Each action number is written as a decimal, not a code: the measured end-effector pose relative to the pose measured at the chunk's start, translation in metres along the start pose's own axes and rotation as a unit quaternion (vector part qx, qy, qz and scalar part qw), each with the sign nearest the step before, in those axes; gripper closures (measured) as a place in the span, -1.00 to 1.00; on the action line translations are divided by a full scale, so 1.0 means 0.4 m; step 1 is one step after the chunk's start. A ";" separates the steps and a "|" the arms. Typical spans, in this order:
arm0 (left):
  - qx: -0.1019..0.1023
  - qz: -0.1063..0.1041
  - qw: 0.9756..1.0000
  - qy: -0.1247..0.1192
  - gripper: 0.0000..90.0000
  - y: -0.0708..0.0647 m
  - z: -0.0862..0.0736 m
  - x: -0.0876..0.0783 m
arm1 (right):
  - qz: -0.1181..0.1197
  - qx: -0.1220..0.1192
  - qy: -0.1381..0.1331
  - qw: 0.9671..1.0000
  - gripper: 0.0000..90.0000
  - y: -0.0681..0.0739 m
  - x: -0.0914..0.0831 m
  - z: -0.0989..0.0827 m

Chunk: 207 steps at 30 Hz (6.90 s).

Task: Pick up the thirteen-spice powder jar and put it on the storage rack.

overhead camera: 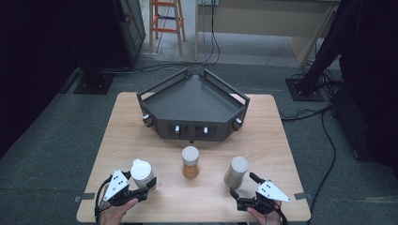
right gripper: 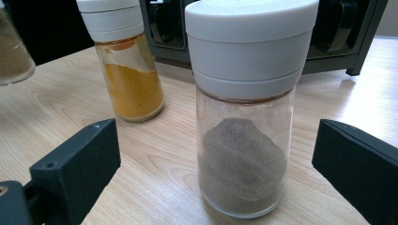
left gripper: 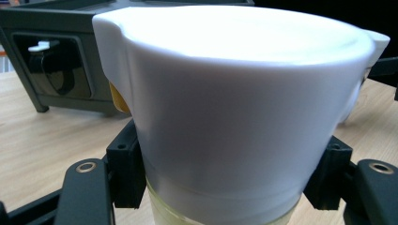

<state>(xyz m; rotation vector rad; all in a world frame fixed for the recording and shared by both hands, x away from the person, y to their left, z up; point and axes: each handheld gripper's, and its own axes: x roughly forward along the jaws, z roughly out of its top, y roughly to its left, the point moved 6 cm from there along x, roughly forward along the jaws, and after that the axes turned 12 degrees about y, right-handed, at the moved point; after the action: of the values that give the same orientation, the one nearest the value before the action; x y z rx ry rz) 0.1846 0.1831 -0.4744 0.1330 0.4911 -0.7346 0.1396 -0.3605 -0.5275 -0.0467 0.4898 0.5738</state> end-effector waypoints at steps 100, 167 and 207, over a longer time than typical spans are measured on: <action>-0.027 0.082 0.996 -0.004 -0.33 0.156 0.495 0.307 | 0.013 0.001 -0.002 1.000 -0.97 -0.006 -0.003 -0.002; -0.088 0.145 0.985 0.030 -0.84 0.176 0.479 0.397 | 0.026 -0.002 -0.005 1.000 -0.97 -0.004 -0.007 -0.005; -0.091 0.093 0.991 0.020 -0.84 0.104 0.367 0.225 | 0.023 -0.005 -0.009 1.000 -0.97 0.002 -0.008 -0.002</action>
<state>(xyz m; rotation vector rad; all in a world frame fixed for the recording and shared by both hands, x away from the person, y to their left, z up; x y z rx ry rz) 0.3258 0.1170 -0.3902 0.0217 0.5739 -0.5019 0.1364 -0.3615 -0.5268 -0.0393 0.4724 0.6206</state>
